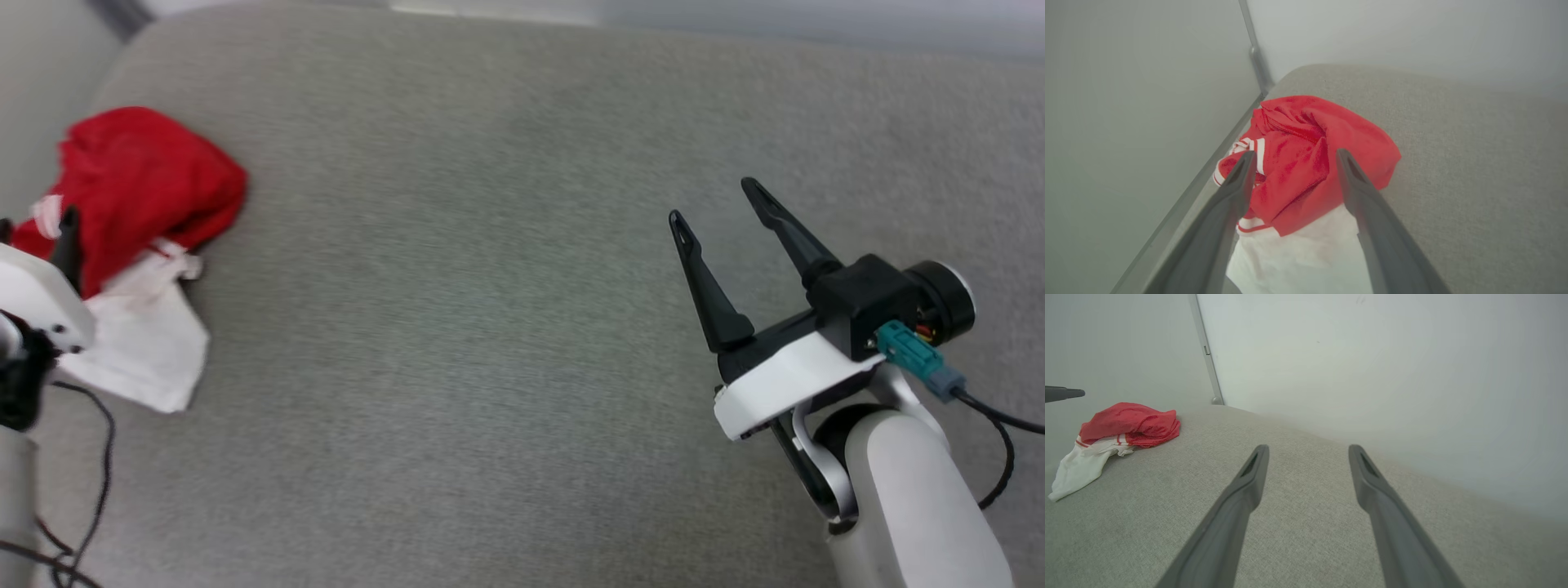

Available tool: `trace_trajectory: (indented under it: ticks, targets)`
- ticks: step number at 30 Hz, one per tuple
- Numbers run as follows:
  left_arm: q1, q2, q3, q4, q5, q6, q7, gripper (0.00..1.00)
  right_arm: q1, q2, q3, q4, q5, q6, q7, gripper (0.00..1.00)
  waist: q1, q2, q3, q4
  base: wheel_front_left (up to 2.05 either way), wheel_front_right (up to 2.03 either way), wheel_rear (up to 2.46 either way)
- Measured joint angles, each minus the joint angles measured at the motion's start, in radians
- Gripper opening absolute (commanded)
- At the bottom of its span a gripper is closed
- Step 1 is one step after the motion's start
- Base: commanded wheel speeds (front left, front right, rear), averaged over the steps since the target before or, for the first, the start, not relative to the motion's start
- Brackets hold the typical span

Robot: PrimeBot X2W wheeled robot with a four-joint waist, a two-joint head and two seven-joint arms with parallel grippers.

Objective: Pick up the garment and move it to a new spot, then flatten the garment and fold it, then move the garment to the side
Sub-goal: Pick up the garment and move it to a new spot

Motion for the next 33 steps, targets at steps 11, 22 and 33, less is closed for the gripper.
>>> trace_trajectory:
  ticks: [11, 22, 33]
  targets:
    - [-0.064, 0.227, -0.126, 0.145, -0.304, 0.0, 0.467, 1.0, -0.047, 0.005, 0.011, 0.045, 0.01, 0.0, -0.054, 1.0, 0.0001, 0.0, 0.145, -0.136, 0.0, 0.0, 0.0]
    - [-0.073, 0.261, -0.109, 0.215, -0.353, 0.014, 0.484, 0.0, -0.059, 0.008, -0.011, 0.072, 0.024, 0.0, -0.08, 1.0, 0.0, 0.0, 0.153, -0.175, 0.0, 0.0, 0.0]
    - [-0.113, 0.244, -0.124, 0.157, -0.273, 0.042, 0.167, 0.0, -0.016, 0.01, -0.031, 0.089, 0.048, 0.0, -0.102, 1.0, -0.0001, 0.0, 0.021, -0.162, 0.0, 0.0, 0.0]
